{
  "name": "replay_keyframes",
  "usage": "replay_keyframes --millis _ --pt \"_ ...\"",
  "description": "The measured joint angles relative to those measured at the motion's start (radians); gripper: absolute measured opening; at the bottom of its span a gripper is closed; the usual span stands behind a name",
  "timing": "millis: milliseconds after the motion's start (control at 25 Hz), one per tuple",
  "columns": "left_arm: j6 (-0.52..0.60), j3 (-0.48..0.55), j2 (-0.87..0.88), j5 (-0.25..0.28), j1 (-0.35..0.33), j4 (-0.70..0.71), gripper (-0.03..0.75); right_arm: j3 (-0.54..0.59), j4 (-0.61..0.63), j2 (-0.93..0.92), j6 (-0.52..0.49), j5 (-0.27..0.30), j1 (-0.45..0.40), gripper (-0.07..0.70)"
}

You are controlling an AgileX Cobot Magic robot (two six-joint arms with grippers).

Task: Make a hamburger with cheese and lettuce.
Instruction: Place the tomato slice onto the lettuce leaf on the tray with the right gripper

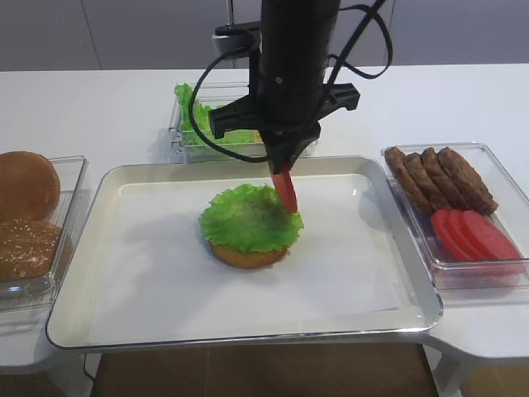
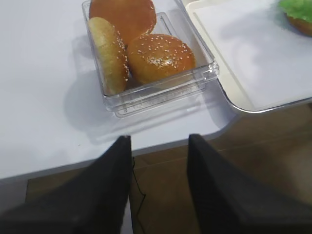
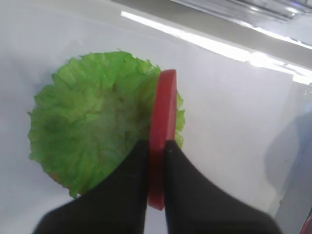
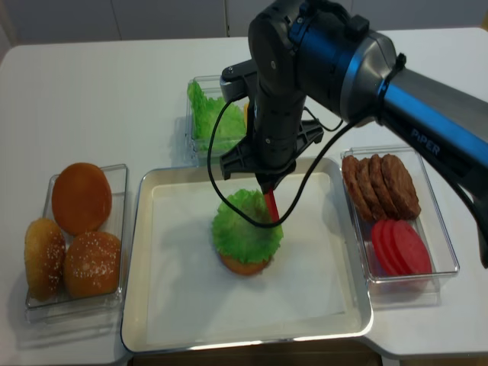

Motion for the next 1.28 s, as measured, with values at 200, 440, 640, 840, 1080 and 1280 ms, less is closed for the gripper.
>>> replay_keyframes --millis 200,440,640,840,1080,1280 --pt "0.0 0.0 0.0 0.0 0.0 0.0 0.288 -0.016 -0.011 0.0 0.0 0.0 0.012 0.073" --pt "0.0 0.0 0.0 0.0 0.0 0.0 0.288 -0.019 -0.02 0.0 0.014 0.0 0.037 0.073" --pt "0.0 0.0 0.0 0.0 0.0 0.0 0.288 -0.019 -0.058 0.0 0.022 0.0 0.037 0.073" --pt "0.0 0.0 0.0 0.0 0.0 0.0 0.288 -0.019 -0.067 0.0 0.023 0.0 0.037 0.073" --pt "0.0 0.0 0.0 0.0 0.0 0.0 0.288 -0.019 -0.065 0.0 0.023 0.0 0.037 0.073" --pt "0.0 0.0 0.0 0.0 0.0 0.0 0.288 -0.019 -0.052 0.0 0.02 0.0 0.037 0.073"
